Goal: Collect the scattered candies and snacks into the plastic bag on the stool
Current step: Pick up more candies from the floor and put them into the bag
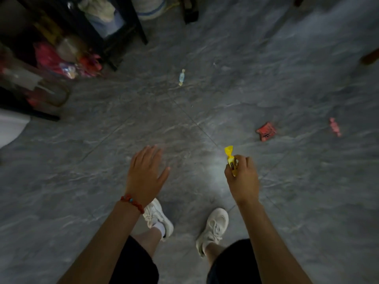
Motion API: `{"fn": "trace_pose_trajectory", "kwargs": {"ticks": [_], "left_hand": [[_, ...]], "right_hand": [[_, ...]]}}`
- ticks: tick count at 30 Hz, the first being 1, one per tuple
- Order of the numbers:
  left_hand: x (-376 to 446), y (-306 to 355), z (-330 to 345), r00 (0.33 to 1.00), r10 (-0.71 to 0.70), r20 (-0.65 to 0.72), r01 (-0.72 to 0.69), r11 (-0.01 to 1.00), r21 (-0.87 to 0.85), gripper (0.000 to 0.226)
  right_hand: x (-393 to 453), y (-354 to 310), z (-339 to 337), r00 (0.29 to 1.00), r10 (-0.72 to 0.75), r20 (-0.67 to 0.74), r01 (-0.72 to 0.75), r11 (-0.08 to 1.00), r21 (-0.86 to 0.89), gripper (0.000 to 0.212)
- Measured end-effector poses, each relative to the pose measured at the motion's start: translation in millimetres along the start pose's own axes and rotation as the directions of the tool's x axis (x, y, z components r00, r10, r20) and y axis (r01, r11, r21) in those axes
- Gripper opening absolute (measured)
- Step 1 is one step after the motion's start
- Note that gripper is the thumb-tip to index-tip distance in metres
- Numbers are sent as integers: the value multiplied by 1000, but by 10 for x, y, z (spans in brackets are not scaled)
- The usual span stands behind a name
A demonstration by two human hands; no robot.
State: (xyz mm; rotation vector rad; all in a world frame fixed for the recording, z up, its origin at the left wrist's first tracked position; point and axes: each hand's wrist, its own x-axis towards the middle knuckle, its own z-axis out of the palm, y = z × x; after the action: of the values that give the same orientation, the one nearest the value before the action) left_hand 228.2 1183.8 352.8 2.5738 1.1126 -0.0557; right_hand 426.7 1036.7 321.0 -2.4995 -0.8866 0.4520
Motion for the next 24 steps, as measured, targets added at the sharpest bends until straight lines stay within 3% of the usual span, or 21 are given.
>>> {"fn": "trace_pose_trajectory", "kwargs": {"ticks": [6,11,24], "left_hand": [[-193,612,-1130,999,-22,-25,22,1000,0,54],[-166,932,-1599,999,-10,-33,11,1000,19,65],[858,634,-2042,1000,23,16,-23,1000,2,77]], "right_hand": [[-303,-335,-1292,1000,-26,0,26,1000,3,26],[-332,-439,-1950,999,-18,-32,18,1000,2,25],[591,-984,-2198,993,75,-94,-76,997,-7,32]]}}
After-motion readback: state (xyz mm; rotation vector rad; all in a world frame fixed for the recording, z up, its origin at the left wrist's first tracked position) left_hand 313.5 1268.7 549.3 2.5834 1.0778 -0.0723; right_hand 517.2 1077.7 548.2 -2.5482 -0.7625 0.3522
